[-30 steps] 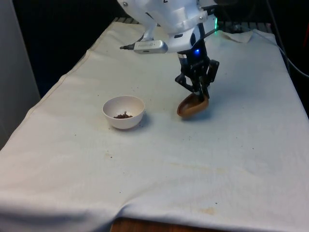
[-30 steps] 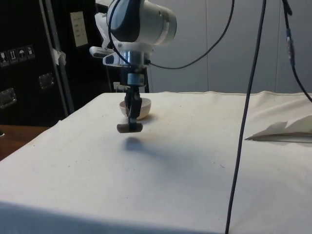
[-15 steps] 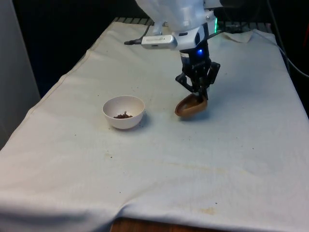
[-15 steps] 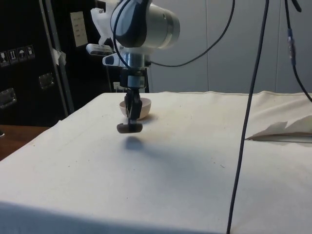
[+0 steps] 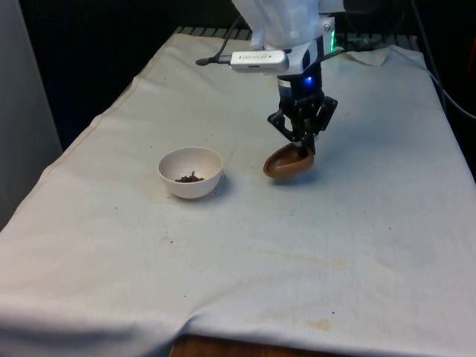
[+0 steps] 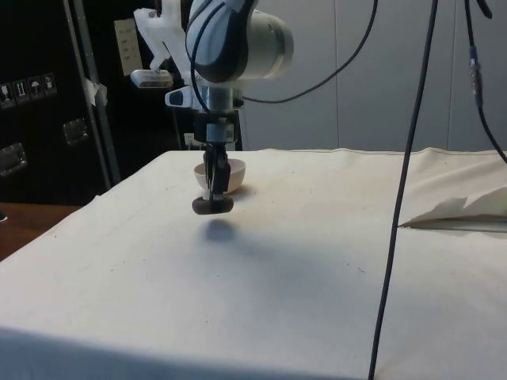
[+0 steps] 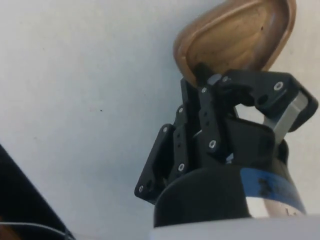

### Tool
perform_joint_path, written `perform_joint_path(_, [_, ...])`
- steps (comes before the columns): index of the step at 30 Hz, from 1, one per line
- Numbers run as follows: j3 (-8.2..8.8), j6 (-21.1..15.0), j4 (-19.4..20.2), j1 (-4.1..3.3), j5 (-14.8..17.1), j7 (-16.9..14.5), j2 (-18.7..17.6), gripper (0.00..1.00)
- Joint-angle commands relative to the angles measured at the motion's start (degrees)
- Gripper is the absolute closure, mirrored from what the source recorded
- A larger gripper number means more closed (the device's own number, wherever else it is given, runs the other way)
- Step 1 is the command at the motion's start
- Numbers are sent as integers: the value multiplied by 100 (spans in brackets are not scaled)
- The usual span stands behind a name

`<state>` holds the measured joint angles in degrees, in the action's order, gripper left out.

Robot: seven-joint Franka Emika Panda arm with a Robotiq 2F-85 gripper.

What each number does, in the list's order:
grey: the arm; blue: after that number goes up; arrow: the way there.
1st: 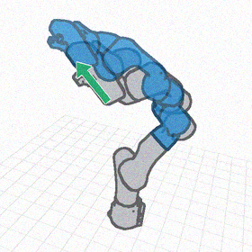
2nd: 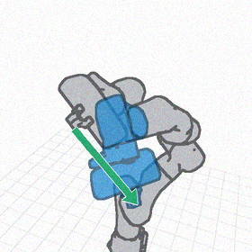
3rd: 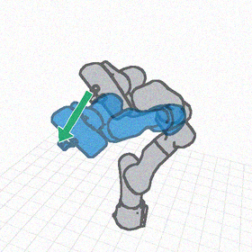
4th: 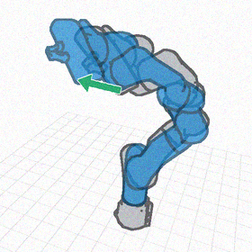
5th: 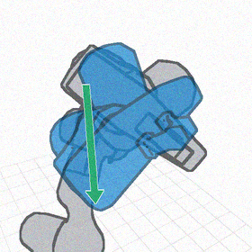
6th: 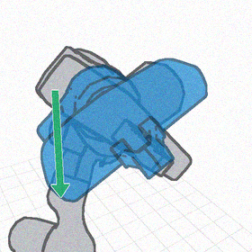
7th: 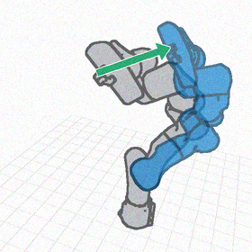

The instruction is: Pour the coffee beans from the cup into the bowl.

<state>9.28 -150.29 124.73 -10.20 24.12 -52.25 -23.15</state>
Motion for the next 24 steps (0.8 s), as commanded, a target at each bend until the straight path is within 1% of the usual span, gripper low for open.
perform_joint_path(1, [0, -11, 0, 6, -69, 63, 0, 98])
perform_joint_path(2, [74, -109, 34, -63, -183, 183, -17, 98])
perform_joint_path(5, [69, -155, 34, -52, -378, 378, -29, 98])
perform_joint_path(6, [63, -195, 34, -40, -498, 498, -46, 98])
perform_joint_path(8, [69, -229, 40, -40, -556, 556, -52, 98])
perform_joint_path(9, [0, -120, 11, 23, -539, 521, -34, 98])
perform_joint_path(10, [69, -304, 46, -40, -676, 676, -74, 98])
perform_joint_path(13, [69, -430, 63, -40, -842, 848, -103, 98])
perform_joint_path(14, [69, -510, 69, -40, -957, 968, -126, 98])
perform_joint_path(16, [69, -590, 80, -46, -1077, 1089, -149, 98])
perform_joint_path(17, [-11, -481, 57, 29, -1003, 1008, -126, 98])
perform_joint_path(18, [69, -630, 92, -40, -1134, 1152, -155, 98])
perform_joint_path(20, [74, -710, 103, -46, -1261, 1278, -172, 98])
perform_joint_path(22, [74, -825, 132, -57, -1450, 1467, -189, 98])
perform_joint_path(23, [74, -825, 132, -57, -1450, 1467, -189, 98])
perform_joint_path(24, [74, -900, 166, -63, -1587, 1599, -189, 98])
